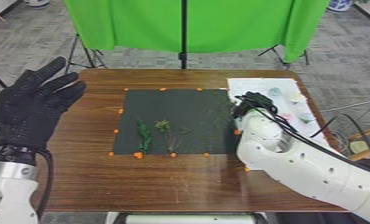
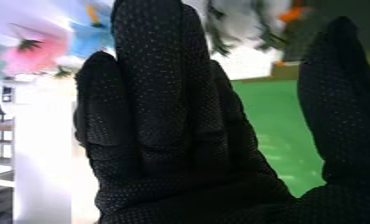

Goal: Arrange flowers

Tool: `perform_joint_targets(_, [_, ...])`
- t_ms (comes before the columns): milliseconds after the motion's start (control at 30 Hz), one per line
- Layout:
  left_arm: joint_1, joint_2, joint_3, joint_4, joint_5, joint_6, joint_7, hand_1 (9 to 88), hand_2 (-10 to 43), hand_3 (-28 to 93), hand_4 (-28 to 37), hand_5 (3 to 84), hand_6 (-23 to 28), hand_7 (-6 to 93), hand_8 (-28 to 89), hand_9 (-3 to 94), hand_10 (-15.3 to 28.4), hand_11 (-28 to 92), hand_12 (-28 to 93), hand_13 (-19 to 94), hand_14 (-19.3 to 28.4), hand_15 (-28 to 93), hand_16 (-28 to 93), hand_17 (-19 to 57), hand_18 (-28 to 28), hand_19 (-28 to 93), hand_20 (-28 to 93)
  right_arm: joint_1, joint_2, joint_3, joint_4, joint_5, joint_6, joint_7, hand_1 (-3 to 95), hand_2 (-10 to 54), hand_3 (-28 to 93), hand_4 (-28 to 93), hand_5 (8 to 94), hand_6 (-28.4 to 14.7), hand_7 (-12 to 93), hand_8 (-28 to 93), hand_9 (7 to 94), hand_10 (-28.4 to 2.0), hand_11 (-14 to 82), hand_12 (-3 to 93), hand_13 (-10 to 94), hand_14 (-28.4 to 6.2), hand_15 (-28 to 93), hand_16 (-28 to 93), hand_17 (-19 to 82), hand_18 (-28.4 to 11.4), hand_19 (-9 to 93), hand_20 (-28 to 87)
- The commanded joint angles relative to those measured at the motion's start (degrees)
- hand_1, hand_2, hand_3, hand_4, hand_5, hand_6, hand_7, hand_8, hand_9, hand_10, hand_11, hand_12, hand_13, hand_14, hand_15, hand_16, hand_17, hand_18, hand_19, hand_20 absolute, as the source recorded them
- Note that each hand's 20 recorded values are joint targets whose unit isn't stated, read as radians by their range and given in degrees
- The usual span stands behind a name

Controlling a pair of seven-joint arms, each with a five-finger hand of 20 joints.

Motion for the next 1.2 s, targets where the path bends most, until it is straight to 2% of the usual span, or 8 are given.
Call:
perform_joint_targets(33, [-0.11,-0.21,0.62,0.26,-0.13,-0.08,0.00,21.4,9.0,77,-25.8,36.7,10.6,15.8,-10,33.8,21.9,29,11,25,28.4,50,-9,-7.0,28.4,67,-13,2.71,-0.83,-1.84,3.36,0.61,-1.44,0.38,33.4,-9.2,68,-23,53.3,-8.0,9,-10,80.2,-17.5,22.2,14.9,81,-11.7,51,14,52,-19.9,93,0])
perform_joint_targets(233, [0.42,-0.45,0.42,-0.02,-0.24,0.19,0.31,21.4,9.0,77,-25.7,36.7,10.5,15.9,-10,33.7,21.8,29,11,25,28.4,50,-9,-6.9,28.4,67,-13,3.61,-2.01,-3.50,5.43,0.79,-0.90,-0.14,32.0,-7.8,67,-23,56.1,-7.5,10,-10,80.4,-17.5,22.3,15.0,81,-11.6,51,14,52,-19.9,93,0])
perform_joint_targets(567, [-0.13,-0.47,1.06,0.21,-0.35,-0.11,0.90,21.5,9.0,77,-25.8,36.7,10.6,15.8,-10,33.8,21.9,29,11,25,28.4,50,-9,-7.0,28.4,67,-13,5.38,-5.13,-6.20,7.87,0.96,-2.42,-0.79,32.1,-7.3,67,-23,60.1,-6.1,12,-10,80.5,-16.9,22.6,15.1,80,-11.7,51,14,51,-20.1,93,0])
perform_joint_targets(733, [0.39,-0.58,0.72,0.09,-0.44,-0.10,1.44,21.5,9.0,77,-25.8,36.7,10.6,15.8,-10,33.7,21.9,29,11,25,28.4,50,-9,-7.0,28.4,66,-13,5.07,-5.23,-6.49,8.76,1.30,-3.42,-0.53,33.4,-8.3,67,-24,68.7,-4.0,13,-11,83.5,-15.2,22.7,15.3,80,-11.6,51,14,51,-20.0,93,-1])
perform_joint_targets(867, [0.52,-0.67,0.79,0.06,-0.57,0.05,1.63,21.5,9.0,77,-25.8,36.7,10.6,15.8,-10,33.8,21.9,29,11,25,28.4,50,-9,-7.0,28.4,66,-13,5.02,-4.98,-7.14,9.99,1.39,-2.89,-0.57,38.1,-9.4,69,-24,75.7,-2.1,16,-11,86.6,-13.2,23.8,16.3,82,-10.3,51,15,51,-19.6,93,0])
perform_joint_targets(1000, [0.63,-0.60,0.94,0.00,-0.58,0.01,1.99,21.5,9.1,77,-25.8,36.7,10.6,15.8,-10,33.8,21.9,29,11,25,28.4,50,-9,-7.0,28.4,66,-13,4.89,-4.37,-7.69,10.98,0.39,-1.49,-1.15,46.4,-9.5,66,-27,81.1,-1.5,17,2,89.1,-10.9,25.8,17.2,83,-8.7,52,16,51,-19.4,93,5])
perform_joint_targets(1100, [0.99,-0.67,0.76,-0.08,-0.65,-0.08,2.25,21.4,9.1,77,-25.8,36.7,10.6,15.8,-10,33.8,21.9,29,11,25,28.4,50,-9,-7.0,28.4,66,-13,5.42,-3.45,-8.60,11.13,-0.27,0.96,-2.07,52.7,-9.5,66,-28,84.8,-0.3,20,5,92.4,-9.3,24.6,21.9,85,-7.2,54,17,51,-19.9,93,13])
perform_joint_targets(1200, [0.65,-0.93,0.80,-0.04,-0.49,-0.01,1.70,21.4,9.0,77,-25.9,36.7,10.6,15.8,-10,33.8,21.9,29,11,25,28.4,50,-9,-7.0,28.4,66,-13,5.59,-2.71,-8.54,11.32,-1.12,2.44,-2.65,54.7,-9.5,67,-28,86.1,-0.1,21,5,93.4,-8.5,24.0,24.2,85,-6.6,55,18,50,-20.2,93,17])
